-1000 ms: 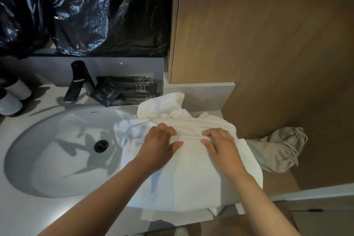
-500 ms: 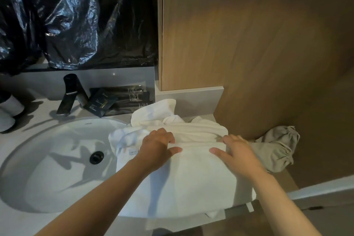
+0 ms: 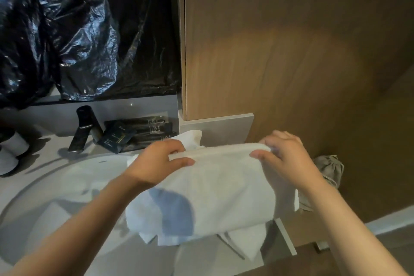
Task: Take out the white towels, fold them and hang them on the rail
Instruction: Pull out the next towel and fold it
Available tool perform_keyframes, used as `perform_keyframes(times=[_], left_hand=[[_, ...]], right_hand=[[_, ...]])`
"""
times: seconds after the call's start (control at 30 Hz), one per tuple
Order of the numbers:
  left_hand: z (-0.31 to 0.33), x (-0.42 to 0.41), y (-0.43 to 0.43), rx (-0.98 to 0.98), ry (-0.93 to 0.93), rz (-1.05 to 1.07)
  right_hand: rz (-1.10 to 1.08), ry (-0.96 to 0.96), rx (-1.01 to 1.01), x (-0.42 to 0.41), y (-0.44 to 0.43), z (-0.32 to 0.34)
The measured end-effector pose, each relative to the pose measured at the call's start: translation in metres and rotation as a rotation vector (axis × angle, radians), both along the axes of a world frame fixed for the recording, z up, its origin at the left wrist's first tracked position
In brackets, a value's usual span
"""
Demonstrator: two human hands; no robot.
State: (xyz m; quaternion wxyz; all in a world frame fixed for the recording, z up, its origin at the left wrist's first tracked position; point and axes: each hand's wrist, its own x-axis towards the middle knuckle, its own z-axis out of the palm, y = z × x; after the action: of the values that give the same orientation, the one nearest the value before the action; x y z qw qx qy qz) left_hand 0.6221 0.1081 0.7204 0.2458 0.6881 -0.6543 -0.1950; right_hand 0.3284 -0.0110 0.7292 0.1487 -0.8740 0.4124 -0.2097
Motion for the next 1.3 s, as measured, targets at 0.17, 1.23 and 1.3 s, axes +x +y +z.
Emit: perform_keyframes(times=[0.17, 1.23, 1.3], left_hand=[[0.058, 0.012, -0.009, -0.171, -0.051, 0.071], [-0.055, -0.056, 0.05, 0.221, -0.135, -0.186], [-0.067, -0.066, 0.053, 0.235, -0.204, -0.227]], right_hand=[[0.003, -0.089, -0.162, 0.021, -0.014, 0.048], [-0.418, -0.3, 0.142, -0.038, 0.08, -0.084], [-0.435, -0.318, 0.251, -0.043, 0.085, -0.093]])
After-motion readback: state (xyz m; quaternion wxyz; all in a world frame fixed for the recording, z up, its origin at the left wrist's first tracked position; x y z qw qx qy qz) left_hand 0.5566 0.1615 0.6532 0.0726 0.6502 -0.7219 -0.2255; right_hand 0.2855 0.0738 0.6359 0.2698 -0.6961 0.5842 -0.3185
